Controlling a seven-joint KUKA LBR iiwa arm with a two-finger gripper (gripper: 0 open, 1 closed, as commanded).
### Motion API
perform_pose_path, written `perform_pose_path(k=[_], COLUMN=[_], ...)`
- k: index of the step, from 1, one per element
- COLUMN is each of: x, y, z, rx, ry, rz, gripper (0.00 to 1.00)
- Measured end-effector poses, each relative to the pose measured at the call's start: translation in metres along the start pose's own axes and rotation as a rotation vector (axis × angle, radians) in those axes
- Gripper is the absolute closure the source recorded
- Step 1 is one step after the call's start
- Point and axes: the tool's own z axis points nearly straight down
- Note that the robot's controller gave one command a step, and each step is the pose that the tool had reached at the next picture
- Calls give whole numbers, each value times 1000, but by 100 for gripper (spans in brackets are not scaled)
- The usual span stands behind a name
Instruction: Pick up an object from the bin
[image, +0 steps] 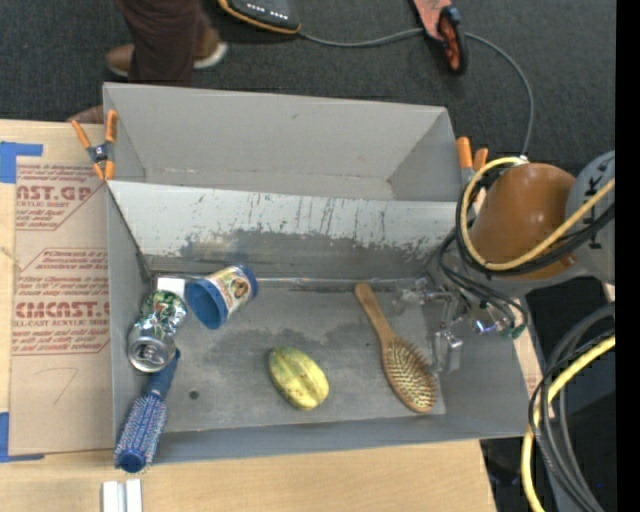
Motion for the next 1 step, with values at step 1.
perform_pose_path(k=[1], x=[33], y=[9], z=[-4], rx=[-3], ry=[5], rz=[362], gripper=[0])
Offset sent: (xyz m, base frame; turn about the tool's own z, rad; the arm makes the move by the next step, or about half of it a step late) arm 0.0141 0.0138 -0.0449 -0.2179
